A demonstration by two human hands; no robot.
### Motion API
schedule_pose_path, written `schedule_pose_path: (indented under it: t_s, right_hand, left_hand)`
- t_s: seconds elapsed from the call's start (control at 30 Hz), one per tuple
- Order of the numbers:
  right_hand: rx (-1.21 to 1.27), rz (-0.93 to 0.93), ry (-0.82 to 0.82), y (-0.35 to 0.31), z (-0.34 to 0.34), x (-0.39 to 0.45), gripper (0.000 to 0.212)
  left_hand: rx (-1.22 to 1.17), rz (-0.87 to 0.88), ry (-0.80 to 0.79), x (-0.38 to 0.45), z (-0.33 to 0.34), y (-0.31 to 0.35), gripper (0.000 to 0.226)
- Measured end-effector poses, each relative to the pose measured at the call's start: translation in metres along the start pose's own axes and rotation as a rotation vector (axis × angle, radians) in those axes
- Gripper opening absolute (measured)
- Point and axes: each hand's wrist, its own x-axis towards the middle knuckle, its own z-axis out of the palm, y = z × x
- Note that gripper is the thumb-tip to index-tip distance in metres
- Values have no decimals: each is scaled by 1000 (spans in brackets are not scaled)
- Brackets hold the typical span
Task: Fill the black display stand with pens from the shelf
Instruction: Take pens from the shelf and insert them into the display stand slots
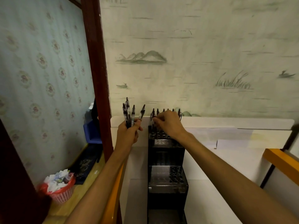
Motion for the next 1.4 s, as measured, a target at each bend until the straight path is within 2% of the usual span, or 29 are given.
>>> schedule_pose_path:
  t_s: [0.17, 0.23, 0.33, 0.47, 0.73, 0.83, 0.93, 1.0, 1.07, 1.17, 1.4]
  right_hand:
    - [18, 51, 52, 0, -7, -2, 39]
    - [189, 115, 68, -1, -12, -4, 37]
    - [611, 233, -15, -9, -20, -7, 28]
    - [760, 269, -43, -13, -24, -7, 23]
    - [894, 321, 73, -3, -28, -1, 24]
    - [861, 315, 122, 2, -32, 1, 22]
    - [622, 240, 217, 9, -36, 3, 20]
    - [425, 160, 247, 11, -37, 3, 20]
    - [336, 103, 250, 10, -37, 4, 19]
    - [290, 51, 239, 7, -32, 3, 19]
    - [202, 23, 206, 10, -19, 2, 23]
  left_hand:
    - [-23, -4, -65, 0, 1, -3, 13]
    - [-18, 14, -103, 0, 2, -5, 16]
    - [-25, 47, -142, -1, 8, -6, 12]
    - [4, 77, -190, -3, 16, -7, 10]
    - [4, 89, -45, -3, 10, -6, 29]
    - [131, 75, -12, -3, 3, -6, 36]
    - [209, 40, 16, -2, -1, -8, 31]
    - [164, -19, -23, -1, -5, -9, 23]
    - [51, -67, -88, -1, -7, -8, 14]
    - [-39, -99, -131, -3, -7, -6, 13]
    - [-20, -16, -128, -7, -4, -3, 14]
